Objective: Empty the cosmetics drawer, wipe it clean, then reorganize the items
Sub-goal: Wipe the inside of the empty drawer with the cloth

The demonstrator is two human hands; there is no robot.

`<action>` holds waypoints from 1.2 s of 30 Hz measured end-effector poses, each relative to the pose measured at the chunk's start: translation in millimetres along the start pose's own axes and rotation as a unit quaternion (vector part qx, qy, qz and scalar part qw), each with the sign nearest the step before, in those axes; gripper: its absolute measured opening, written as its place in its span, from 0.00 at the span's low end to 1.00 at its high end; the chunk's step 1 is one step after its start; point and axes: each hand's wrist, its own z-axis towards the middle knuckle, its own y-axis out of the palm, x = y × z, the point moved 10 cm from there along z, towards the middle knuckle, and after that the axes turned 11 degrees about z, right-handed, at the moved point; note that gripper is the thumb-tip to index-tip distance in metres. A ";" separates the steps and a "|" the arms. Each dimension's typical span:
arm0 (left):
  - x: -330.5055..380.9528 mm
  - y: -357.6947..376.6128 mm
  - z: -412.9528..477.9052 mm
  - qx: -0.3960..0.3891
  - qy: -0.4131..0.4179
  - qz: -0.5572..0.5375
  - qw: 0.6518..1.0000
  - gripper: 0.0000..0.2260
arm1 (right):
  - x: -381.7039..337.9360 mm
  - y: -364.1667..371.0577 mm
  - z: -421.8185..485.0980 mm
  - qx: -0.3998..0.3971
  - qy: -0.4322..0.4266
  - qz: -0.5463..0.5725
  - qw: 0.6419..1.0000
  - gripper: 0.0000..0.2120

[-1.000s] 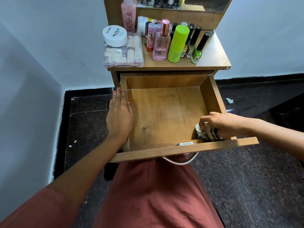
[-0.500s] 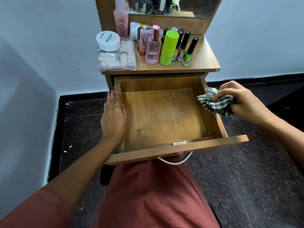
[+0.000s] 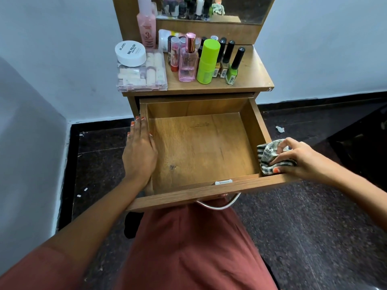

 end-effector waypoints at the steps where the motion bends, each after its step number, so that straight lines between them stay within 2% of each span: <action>1: 0.3 0.0 0.7 0.001 -0.001 -0.004 1.000 0.21 | 1.4 -0.2 2.1 0.017 0.008 -0.009 1.000 0.09; 3: 0.5 -0.3 2.3 0.005 -0.001 -0.010 1.000 0.21 | 3.5 -3.4 9.2 0.050 0.020 -0.015 0.998 0.10; 7: 0.2 1.2 2.0 0.005 -0.002 -0.020 1.000 0.20 | -6.5 -20.8 32.7 0.142 -0.020 -0.017 0.989 0.10; 12: 3.6 -0.4 2.5 0.007 0.001 -0.020 1.000 0.20 | -5.3 -48.6 89.1 0.230 -0.023 -0.007 0.973 0.12; 20: -3.8 -3.5 3.6 0.011 -0.007 -0.010 1.000 0.20 | -0.1 -38.9 113.1 0.226 -0.030 0.018 0.974 0.23; 27: -0.6 0.3 2.1 0.008 -0.001 -0.023 1.000 0.20 | -3.3 -24.3 69.3 0.296 -0.027 -0.078 0.952 0.21; 32: 0.1 1.6 0.2 0.005 -0.005 -0.026 1.000 0.20 | -11.7 -49.0 95.5 0.367 -0.036 0.056 0.928 0.16; 36: 1.4 1.1 0.9 0.004 -0.004 -0.029 1.000 0.20 | -8.1 -57.9 118.6 0.419 0.024 0.066 0.905 0.11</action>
